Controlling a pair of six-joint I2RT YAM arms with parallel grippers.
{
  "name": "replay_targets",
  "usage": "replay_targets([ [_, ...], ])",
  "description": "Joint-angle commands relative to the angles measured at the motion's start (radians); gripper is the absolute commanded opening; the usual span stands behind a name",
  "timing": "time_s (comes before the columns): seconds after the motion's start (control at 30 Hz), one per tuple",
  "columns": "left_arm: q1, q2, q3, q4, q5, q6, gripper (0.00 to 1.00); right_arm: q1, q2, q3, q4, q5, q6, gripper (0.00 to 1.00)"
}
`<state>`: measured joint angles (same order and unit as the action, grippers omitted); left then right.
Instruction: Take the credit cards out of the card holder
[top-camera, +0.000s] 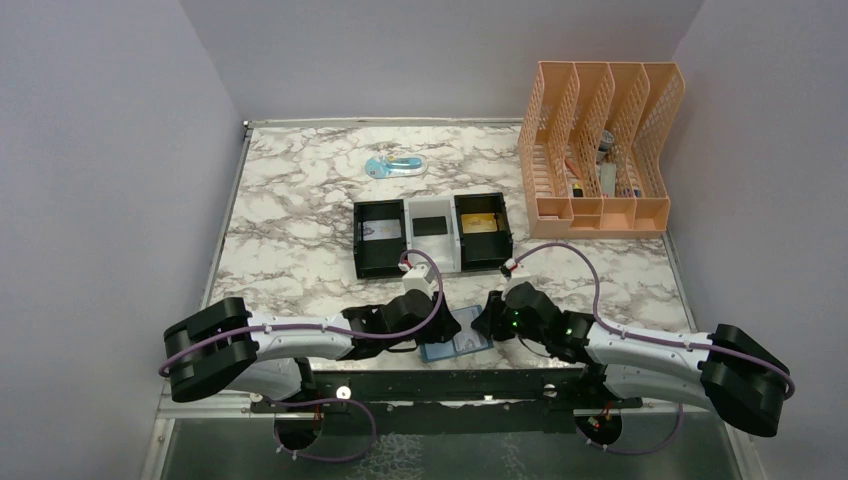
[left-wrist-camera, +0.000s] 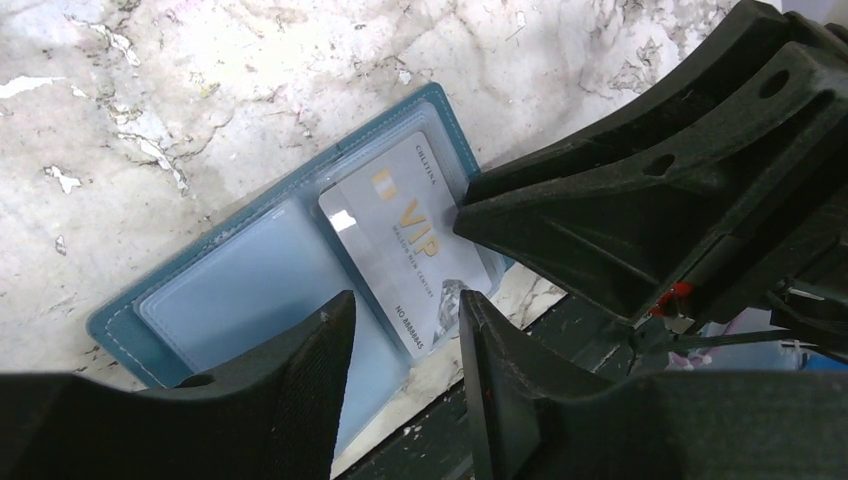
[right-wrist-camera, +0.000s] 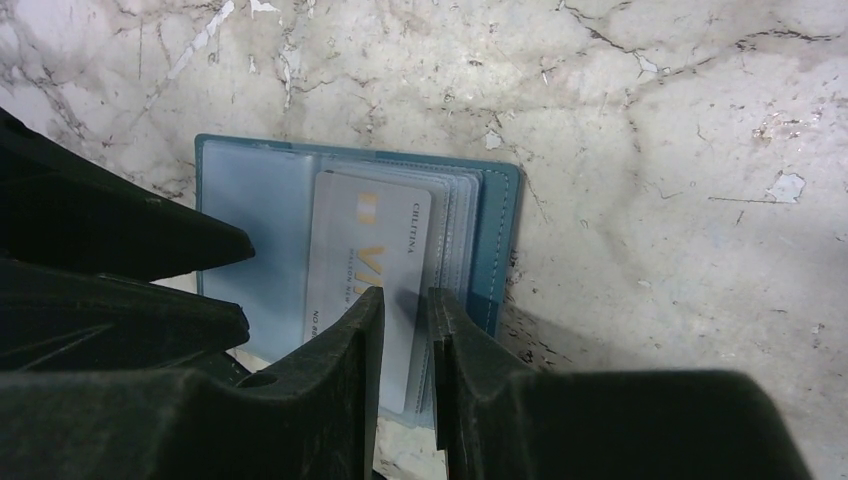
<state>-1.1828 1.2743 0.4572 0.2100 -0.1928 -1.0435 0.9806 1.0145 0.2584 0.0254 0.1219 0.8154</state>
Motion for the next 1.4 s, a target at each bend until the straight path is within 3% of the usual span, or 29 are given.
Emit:
replay_targets([
  [0.0, -0.014, 0.011, -0.021, 0.033, -0.046, -0.036, 0.44, 0.003, -0.017, 0.003, -0.022, 0.015, 0.020, 0.23],
  [0.3, -0.021, 0.042, -0.031, 0.035, -0.046, -0.050, 0.43, 0.003, -0.093, -0.011, -0.026, -0.022, -0.006, 0.20],
  [0.9, -0.030, 0.078, -0.045, 0.074, -0.042, -0.073, 0.39, 0.004, 0.048, 0.007, -0.026, 0.007, -0.042, 0.19],
  [1.37, -0.030, 0.129, -0.120, 0.266, -0.055, -0.179, 0.29, 0.004, 0.087, -0.021, 0.019, -0.039, -0.011, 0.18],
])
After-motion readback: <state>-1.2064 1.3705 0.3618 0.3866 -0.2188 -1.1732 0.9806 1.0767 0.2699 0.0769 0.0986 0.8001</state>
